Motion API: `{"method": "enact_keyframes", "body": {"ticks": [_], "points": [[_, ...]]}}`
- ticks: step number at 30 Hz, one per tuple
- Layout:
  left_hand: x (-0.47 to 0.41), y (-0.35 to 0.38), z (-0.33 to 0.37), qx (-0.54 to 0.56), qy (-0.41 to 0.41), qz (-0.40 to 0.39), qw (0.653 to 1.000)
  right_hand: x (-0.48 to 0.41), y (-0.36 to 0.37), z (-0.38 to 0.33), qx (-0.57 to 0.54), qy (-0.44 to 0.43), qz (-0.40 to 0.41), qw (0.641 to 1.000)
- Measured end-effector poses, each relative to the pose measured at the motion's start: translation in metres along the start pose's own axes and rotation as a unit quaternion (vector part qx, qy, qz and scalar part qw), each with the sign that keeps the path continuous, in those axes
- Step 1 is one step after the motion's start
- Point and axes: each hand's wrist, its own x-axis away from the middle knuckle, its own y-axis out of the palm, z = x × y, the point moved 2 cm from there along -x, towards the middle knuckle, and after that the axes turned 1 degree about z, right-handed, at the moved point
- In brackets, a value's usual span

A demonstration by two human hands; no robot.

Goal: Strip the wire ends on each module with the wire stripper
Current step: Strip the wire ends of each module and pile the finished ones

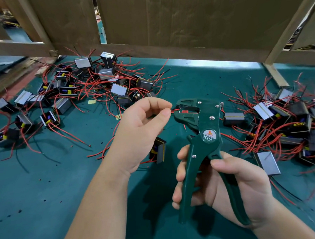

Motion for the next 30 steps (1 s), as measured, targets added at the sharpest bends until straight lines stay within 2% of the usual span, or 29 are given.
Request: {"method": "enact_keyframes", "body": {"ticks": [10, 14, 22, 30], "points": [[-0.0023, -0.0001, -0.0030, -0.129, 0.031, 0.028, 0.991, -0.0009, -0.0026, -0.0007, 0.032, -0.007, 0.024, 0.999], [-0.0014, 0.0005, -0.0030, -0.169, 0.056, 0.015, 0.984, 0.0000, -0.0035, -0.0005, 0.036, -0.009, 0.025, 0.999], [-0.0005, 0.0025, -0.0020, -0.144, 0.066, -0.011, 0.987, 0.0006, -0.0041, -0.0019, 0.040, -0.011, 0.034, 0.999], [-0.0036, -0.0022, -0.0003, -0.123, 0.054, 0.024, 0.991, 0.0019, -0.0044, -0.0026, 0.052, -0.010, 0.034, 0.998]]}}
